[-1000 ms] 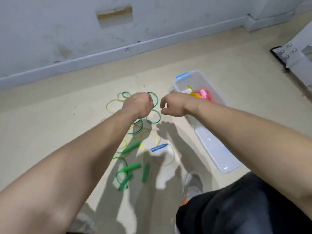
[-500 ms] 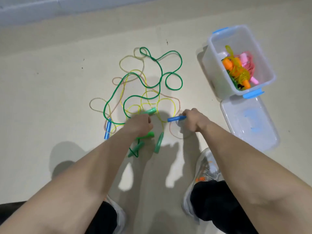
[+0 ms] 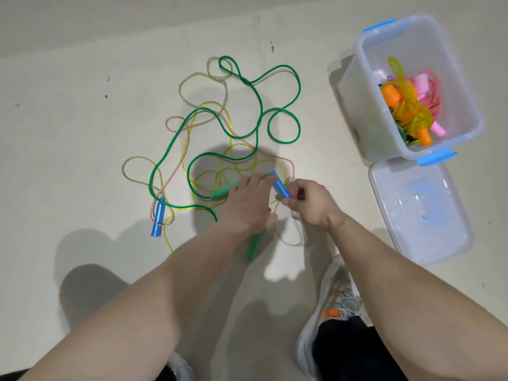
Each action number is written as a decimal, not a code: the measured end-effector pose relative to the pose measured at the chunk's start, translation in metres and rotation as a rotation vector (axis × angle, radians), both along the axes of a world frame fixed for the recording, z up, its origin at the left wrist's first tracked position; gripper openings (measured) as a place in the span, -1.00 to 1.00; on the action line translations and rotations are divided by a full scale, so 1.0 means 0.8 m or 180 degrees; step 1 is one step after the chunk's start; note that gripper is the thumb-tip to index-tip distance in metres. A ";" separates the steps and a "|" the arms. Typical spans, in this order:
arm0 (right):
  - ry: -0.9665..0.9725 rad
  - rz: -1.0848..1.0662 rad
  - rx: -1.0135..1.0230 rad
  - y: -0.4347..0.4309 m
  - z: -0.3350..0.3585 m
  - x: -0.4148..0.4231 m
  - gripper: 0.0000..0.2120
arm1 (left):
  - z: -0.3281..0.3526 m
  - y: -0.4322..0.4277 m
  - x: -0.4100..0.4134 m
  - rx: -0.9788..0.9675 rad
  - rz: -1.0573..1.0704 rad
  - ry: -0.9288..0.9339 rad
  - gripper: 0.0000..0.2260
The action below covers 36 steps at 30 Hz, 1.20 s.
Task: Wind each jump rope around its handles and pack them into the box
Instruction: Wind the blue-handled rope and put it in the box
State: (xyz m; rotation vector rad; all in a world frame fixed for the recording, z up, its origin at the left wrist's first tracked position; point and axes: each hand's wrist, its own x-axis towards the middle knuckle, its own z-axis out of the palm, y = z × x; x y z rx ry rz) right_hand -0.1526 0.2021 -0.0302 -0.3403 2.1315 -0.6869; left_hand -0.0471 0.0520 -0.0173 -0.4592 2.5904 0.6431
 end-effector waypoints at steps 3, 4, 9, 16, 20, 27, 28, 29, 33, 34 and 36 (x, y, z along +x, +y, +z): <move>-0.0585 0.0017 -0.0424 -0.009 0.043 -0.003 -0.91 | 0.023 0.004 -0.006 -0.0753 -0.0185 0.0403 -0.25; -0.0592 0.0077 -0.0391 -0.015 0.059 -0.003 -0.84 | 0.032 0.003 -0.009 -0.0960 -0.0233 0.0668 -0.34; -0.0980 -0.0044 -0.0667 -0.023 0.136 0.014 -0.76 | 0.109 -0.001 -0.007 -0.1170 -0.1005 0.0380 -0.63; -0.0756 -0.0034 -0.0599 -0.001 0.201 0.051 -0.59 | 0.212 -0.076 0.039 0.0395 0.1438 0.0510 -0.49; 0.0131 0.0104 -0.0317 -0.002 0.218 0.063 -0.66 | 0.262 -0.132 0.070 0.0804 0.2735 0.1315 -0.42; -0.0476 -0.0579 -0.1334 -0.059 0.338 0.082 -0.81 | 0.293 -0.139 0.117 0.1449 0.2549 0.1252 -0.64; -0.0578 -0.0641 -0.1535 -0.069 0.359 0.084 -0.83 | 0.293 -0.131 0.119 0.1506 0.2297 0.1165 -0.64; -0.0662 -0.0662 -0.1734 -0.079 0.380 0.086 -0.84 | 0.300 -0.120 0.119 0.1658 0.2061 0.1152 -0.53; -0.1042 -0.0935 -0.2383 -0.106 0.446 0.084 -0.83 | 0.322 -0.075 0.101 0.2389 0.1405 0.1037 -0.33; -0.1094 -0.1016 -0.2493 -0.110 0.458 0.082 -0.82 | 0.325 -0.067 0.096 0.2555 0.1266 0.0949 -0.44; -0.1127 -0.1188 -0.2646 -0.114 0.478 0.077 -0.82 | 0.331 -0.051 0.093 0.2676 0.1262 0.0978 -0.68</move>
